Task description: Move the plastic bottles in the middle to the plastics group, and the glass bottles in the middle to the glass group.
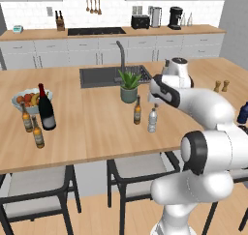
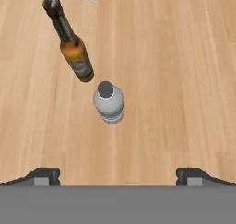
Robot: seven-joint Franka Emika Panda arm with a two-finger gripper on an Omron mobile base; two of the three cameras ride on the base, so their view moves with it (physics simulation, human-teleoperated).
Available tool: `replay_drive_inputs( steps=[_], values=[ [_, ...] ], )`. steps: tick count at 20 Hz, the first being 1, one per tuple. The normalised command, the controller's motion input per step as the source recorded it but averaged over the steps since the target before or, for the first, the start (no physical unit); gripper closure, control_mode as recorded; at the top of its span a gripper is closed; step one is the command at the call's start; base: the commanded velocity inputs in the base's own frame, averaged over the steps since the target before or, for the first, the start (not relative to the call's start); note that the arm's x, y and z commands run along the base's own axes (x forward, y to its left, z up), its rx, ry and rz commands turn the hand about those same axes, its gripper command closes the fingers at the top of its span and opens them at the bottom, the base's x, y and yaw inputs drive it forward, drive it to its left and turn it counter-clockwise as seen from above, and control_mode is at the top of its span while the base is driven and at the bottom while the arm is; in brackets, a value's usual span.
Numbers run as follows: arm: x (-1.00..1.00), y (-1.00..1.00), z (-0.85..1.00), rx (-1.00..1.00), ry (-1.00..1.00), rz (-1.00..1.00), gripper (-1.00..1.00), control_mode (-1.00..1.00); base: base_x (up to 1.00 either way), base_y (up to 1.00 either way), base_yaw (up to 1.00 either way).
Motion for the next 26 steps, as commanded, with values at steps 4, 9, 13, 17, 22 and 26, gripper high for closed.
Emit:
replay_drive_inputs(
  steps=[4, 9, 13, 17, 22, 26],
  values=[
    [0.18, 0.07, -0.44, 0.0, -0.1, 0.0, -1.0, -1.0, 0.0, 0.0, 0.0],
    [0.29, 0.01, -0.31, 0.0, -0.04, 0.0, -1.0, -1.0, 0.0, 0.0, 0.0],
    [0.31, 0.0, -0.21, 0.0, -0.06, 0.0, -1.0, -1.0, 0.0, 0.0, 0.0],
    [0.03, 0.05, -0.03, 0.0, -0.05, 0.0, -1.0, -1.0, 0.0, 0.0, 0.0],
    [0.07, 0.1, -0.22, 0.0, -0.03, 0.02, -1.0, -1.0, 0.0, 0.0, 0.0],
    [0.25, 0.01, -0.28, 0.0, 0.0, 0.05, -1.0, -1.0, 0.0, 0.0, 0.0]
  ],
)
